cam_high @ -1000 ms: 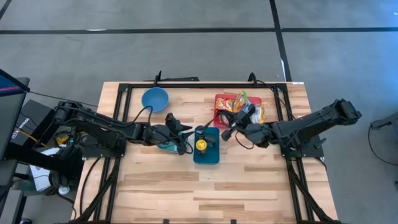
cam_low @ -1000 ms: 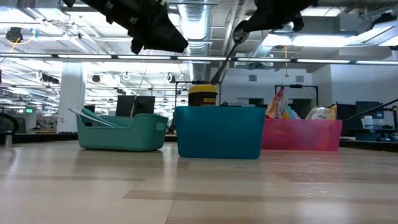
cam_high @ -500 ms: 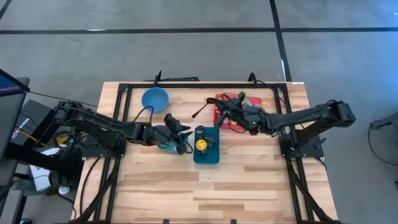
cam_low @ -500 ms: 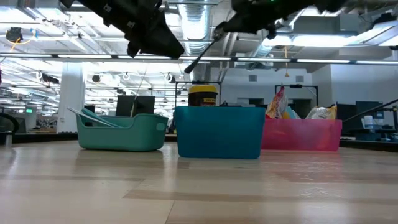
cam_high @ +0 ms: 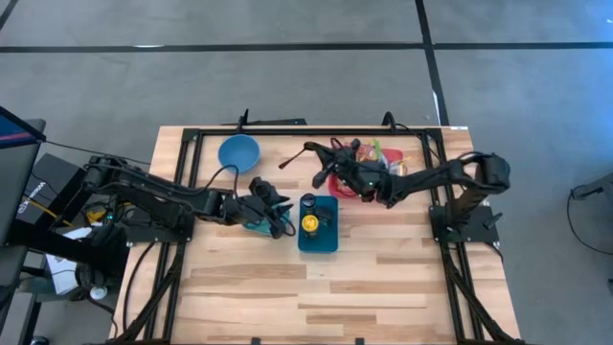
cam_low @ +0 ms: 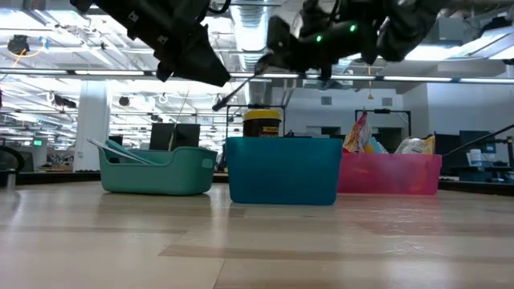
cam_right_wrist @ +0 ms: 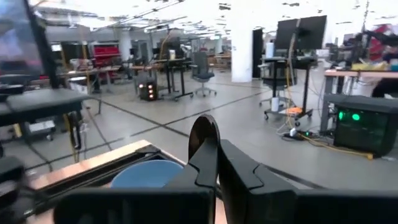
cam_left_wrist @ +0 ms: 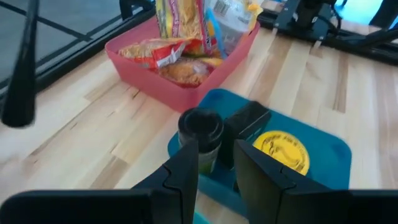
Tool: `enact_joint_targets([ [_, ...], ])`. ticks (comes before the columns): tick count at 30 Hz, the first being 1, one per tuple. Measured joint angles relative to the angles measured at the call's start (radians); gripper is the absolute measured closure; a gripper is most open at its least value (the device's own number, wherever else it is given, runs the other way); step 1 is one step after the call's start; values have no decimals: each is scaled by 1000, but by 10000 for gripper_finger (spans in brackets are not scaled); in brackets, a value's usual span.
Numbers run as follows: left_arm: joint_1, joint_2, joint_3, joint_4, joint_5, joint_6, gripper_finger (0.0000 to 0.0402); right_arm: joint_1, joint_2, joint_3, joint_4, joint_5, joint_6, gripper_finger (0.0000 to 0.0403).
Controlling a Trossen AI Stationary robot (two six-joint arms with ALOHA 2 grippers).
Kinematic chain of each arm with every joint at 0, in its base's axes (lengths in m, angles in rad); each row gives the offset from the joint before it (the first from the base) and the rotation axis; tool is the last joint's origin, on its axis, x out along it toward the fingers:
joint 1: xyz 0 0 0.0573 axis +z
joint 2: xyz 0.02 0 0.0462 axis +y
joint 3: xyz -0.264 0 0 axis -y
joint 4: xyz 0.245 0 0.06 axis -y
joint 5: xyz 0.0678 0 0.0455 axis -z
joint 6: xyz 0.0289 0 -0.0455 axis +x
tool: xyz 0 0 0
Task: Pick & Place Food Item
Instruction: Put the black spoon into the green bin
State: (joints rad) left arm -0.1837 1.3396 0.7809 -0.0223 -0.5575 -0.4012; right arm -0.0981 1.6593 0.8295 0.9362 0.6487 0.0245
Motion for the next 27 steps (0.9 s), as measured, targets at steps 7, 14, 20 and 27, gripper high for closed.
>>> enact_joint_targets([
  [7, 0, 0, -56, 11, 0, -39, 305, -27, 91, -1, 108, -35, 84, 403],
  [14, 0, 0, -106, 74, -2, -53, 305, -26, 129, -73, 317, -50, 123, 403],
  [20, 0, 0, -110, 102, -16, -53, 305, -25, 128, -248, 629, -50, 158, 403],
  [27, 0, 0, -110, 159, -147, -51, 305, -8, 91, -355, 627, -36, 238, 403],
])
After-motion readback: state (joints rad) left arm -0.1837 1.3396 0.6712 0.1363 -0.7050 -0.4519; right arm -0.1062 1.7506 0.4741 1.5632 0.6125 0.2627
